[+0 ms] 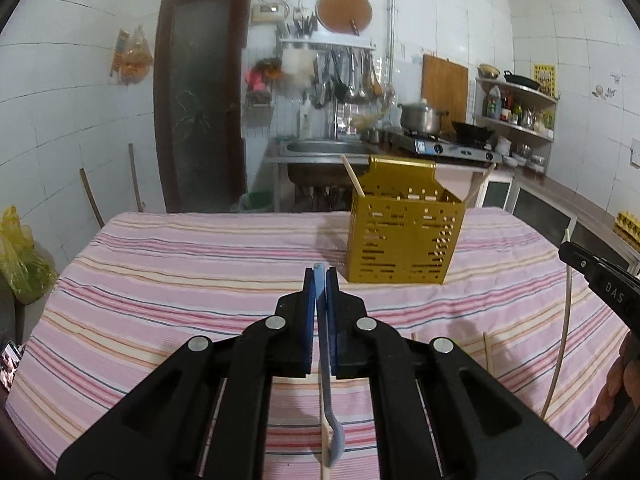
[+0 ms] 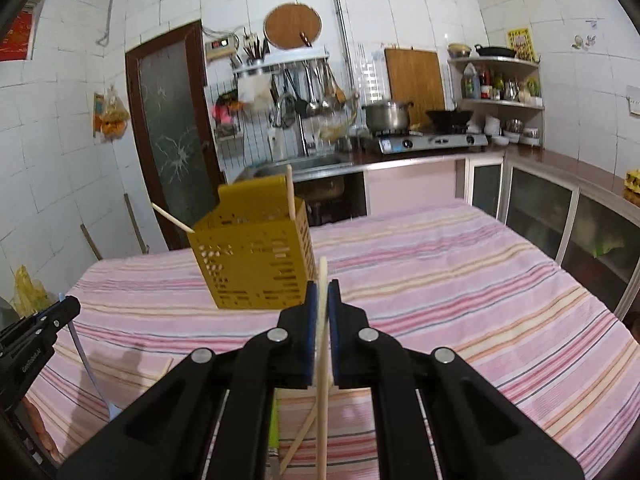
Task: Organize utensils
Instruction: 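Lift the spatula and chopstick and carry both tools toward the yellow holder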
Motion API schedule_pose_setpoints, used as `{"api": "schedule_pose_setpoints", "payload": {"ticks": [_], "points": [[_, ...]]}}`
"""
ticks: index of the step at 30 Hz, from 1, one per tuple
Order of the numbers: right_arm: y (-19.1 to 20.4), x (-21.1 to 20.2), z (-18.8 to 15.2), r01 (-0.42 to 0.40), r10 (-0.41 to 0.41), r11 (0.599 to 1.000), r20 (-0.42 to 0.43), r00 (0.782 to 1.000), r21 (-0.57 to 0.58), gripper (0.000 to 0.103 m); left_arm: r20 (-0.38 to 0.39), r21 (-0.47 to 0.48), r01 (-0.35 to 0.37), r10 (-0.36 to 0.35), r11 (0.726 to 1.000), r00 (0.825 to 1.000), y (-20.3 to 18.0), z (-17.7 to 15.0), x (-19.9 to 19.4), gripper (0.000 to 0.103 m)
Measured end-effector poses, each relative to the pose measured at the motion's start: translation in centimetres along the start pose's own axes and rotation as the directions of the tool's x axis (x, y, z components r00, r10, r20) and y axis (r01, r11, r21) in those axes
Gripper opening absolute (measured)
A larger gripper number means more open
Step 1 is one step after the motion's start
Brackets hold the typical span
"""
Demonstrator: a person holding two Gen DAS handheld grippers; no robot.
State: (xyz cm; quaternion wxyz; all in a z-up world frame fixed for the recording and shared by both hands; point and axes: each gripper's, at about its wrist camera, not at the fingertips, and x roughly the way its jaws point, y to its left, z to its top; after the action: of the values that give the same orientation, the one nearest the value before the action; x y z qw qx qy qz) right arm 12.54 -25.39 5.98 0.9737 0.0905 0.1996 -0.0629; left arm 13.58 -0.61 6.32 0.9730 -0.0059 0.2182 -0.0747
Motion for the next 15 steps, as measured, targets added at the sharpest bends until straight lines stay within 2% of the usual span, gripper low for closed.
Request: {"api": "schedule_pose_setpoints", "payload": {"ticks": [6, 15], "points": [[1.1, -1.3, 0.0, -0.008, 0.010, 0.999, 0.044, 0.999, -0.043, 0.006, 0.034, -0.008, 0.005, -0.005, 1.000, 0.999, 0.5, 0.0, -1.1, 0.003], [1.7, -2.4, 1.1, -0.017, 0.021, 0.999, 0.086, 0.996, -0.047, 0.006, 0.070, -0.017, 0.031, -0.030, 0.999, 0.997, 0.8, 1.1, -2.4, 0.003]]}}
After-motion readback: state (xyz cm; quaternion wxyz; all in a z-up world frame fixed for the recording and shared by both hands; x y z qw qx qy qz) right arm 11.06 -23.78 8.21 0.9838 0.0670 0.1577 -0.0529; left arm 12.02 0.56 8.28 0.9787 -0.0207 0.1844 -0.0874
